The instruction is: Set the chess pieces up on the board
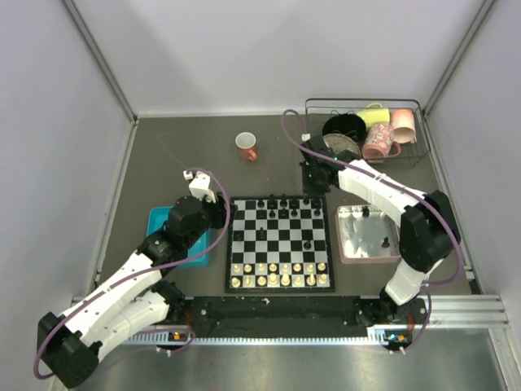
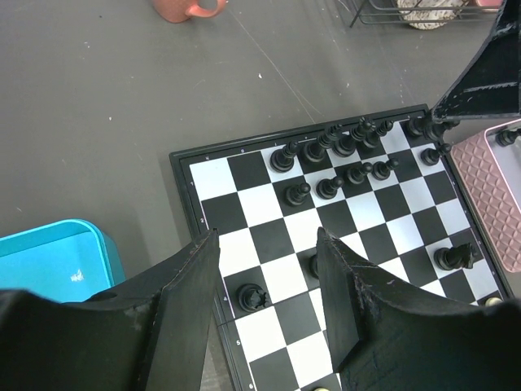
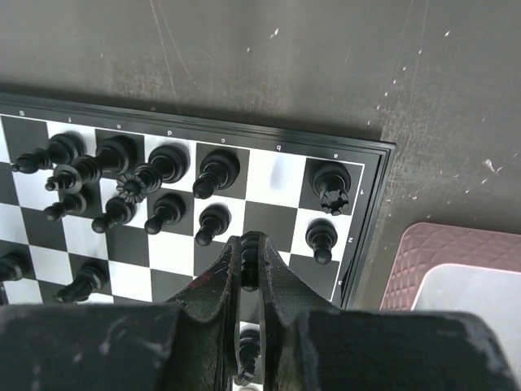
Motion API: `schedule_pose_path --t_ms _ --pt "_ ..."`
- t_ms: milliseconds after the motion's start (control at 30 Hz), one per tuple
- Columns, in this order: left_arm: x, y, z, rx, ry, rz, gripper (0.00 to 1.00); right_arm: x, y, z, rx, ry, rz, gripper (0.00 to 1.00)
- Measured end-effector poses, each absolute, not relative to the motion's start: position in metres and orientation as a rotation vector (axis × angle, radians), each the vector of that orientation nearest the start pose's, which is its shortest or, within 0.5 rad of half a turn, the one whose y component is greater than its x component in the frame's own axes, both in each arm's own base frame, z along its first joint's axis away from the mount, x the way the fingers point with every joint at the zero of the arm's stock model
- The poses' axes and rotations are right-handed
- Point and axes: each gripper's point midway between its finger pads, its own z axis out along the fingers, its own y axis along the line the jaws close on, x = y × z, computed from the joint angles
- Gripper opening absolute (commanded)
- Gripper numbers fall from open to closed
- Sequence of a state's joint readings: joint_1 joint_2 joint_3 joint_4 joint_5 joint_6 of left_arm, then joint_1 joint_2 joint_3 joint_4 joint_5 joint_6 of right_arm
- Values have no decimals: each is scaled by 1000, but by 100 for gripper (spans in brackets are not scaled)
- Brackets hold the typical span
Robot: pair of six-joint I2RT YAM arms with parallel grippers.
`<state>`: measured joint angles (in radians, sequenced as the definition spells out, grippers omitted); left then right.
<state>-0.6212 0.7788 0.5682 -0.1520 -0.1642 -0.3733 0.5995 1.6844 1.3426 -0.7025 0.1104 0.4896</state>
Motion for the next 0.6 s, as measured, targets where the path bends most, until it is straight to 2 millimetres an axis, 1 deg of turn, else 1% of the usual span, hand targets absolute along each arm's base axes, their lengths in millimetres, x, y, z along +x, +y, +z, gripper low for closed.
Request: schedule_pose_path --t_ms 433,600 --pt "256 -165 181 128 1958 -500 56 324 228 86 -124 2681 221 0" --pt "256 -164 180 128 1959 -499 56 315 223 72 -126 2716 204 0"
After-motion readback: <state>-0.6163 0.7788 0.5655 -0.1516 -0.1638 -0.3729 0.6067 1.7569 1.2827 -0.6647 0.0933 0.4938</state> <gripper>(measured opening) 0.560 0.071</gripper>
